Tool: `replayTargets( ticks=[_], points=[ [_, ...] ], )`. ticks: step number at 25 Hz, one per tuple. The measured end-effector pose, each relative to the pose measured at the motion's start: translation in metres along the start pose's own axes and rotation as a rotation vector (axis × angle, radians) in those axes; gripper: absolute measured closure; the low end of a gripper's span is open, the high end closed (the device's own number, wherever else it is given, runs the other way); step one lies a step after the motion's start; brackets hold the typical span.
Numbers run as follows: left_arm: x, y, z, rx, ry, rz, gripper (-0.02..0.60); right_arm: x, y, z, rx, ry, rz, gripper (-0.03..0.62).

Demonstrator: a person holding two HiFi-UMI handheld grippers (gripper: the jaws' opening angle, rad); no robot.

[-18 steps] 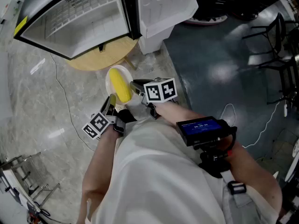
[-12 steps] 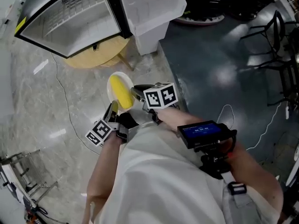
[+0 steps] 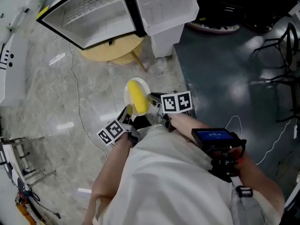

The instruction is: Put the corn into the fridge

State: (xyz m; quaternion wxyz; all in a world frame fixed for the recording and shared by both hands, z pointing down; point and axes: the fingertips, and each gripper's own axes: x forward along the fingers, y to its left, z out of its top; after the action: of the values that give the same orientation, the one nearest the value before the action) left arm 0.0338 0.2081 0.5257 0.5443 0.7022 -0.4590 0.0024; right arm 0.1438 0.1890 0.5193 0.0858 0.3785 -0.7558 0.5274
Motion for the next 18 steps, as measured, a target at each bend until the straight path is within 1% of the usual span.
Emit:
replayTargets(
  ticks=[5, 13, 18],
  points=[
    [-0.003, 0.004, 0.001, 0.011, 0.008, 0.015, 0.532, 0.004, 0.001, -0.005, 0.029, 0.003, 0.01, 0.54],
    [-0.006, 0.004, 0.011, 0.047, 0.0, 0.025, 0.532, 0.011, 0.004, -0.001, 0.027, -0.007, 0.014, 0.54],
    [-0.003, 0.004, 0.013, 0.035, -0.005, 0.017, 0.532, 0.011, 0.003, 0.003, 0.029, 0.007, 0.008, 0.54]
  ],
)
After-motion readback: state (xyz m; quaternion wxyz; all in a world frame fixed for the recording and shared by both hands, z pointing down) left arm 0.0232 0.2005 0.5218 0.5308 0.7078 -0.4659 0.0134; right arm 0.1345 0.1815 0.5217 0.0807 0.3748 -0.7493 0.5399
